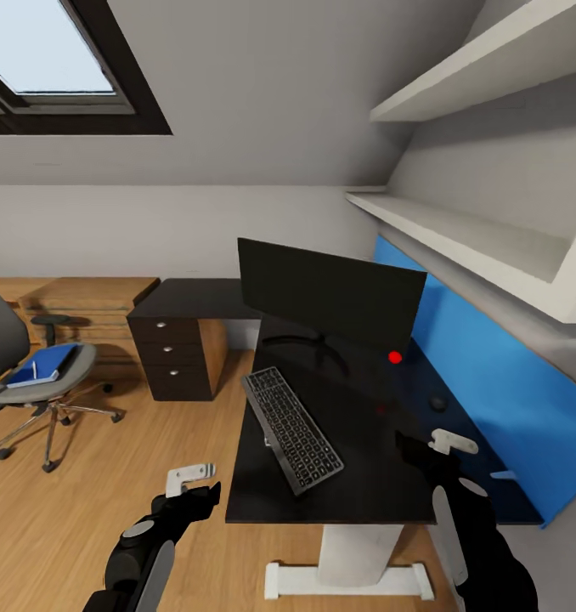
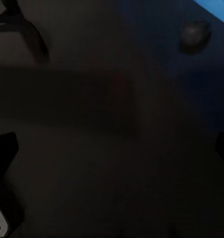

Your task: In the bedroom, organize the workspace by keeping the computer under the desk, ensuring the monitor is on the desk, placing the keyboard on the desk next to the monitor, placing the mouse on the desk next to the keyboard, moving the folder from the swivel chair onto the desk next to the mouse, stacking the notebook on top of the folder with the pen on top of the notebook, and positioning the swivel chair next to the desk.

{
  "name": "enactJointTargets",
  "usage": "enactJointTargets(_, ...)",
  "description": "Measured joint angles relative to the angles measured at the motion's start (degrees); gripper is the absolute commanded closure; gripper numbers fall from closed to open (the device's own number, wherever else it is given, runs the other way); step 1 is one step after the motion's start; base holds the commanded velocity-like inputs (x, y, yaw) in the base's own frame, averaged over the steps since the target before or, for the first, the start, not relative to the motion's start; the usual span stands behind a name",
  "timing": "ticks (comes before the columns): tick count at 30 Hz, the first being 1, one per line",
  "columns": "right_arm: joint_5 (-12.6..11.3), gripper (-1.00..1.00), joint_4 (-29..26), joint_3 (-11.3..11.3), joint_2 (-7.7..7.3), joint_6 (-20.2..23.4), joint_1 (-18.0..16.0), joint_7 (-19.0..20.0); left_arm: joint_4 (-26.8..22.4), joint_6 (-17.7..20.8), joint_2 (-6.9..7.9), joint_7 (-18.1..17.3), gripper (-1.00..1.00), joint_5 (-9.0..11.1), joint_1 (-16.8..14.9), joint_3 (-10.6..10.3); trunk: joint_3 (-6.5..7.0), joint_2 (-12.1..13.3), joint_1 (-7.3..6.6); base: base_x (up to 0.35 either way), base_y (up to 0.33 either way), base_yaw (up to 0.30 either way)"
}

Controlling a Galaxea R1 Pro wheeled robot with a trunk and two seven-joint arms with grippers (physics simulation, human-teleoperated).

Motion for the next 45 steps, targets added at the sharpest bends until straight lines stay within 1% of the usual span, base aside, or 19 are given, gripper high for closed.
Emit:
enactJointTargets(13,0.0,-1.0,-0.1,0.0,0.0,0.0,0.0,0.1,-0.1,0.0,0.0,0.0,-1.0,0.0,0.0,0.0,0.0,0.0,0.01,0.252,-0.145,0.0)
enactJointTargets(31,0.0,-1.0,-0.1,0.0,0.08,-0.1,0.0,-0.1,-0.7,0.0,0.17,0.0,-1.0,0.0,0.0,0.1,0.0,0.0,0.03,0.022,-0.018,0.0)
enactJointTargets(32,0.0,-1.0,-0.1,0.0,0.08,-0.1,0.0,-0.1,-0.9,0.0,0.17,0.0,-1.0,0.1,0.0,0.1,0.0,0.0,0.03,0.225,0.0,0.0)
enactJointTargets(33,0.0,-1.0,0.0,0.0,0.07,-0.2,0.0,-0.1,-2.1,0.1,0.21,0.0,-1.0,0.1,0.0,0.1,0.0,0.0,0.01,0.244,0.0,0.0)
enactJointTargets(39,0.0,-1.0,0.0,0.0,0.03,-0.2,0.0,0.0,-2.5,0.1,0.25,0.0,-1.0,0.2,0.1,0.2,0.0,0.0,0.0,0.265,0.0,0.0)
enactJointTargets(45,0.0,-1.0,0.1,0.0,0.06,-0.2,0.0,0.0,-2.5,0.1,0.26,0.0,-1.0,0.2,0.1,0.1,0.0,0.0,0.02,0.129,-0.005,0.0)
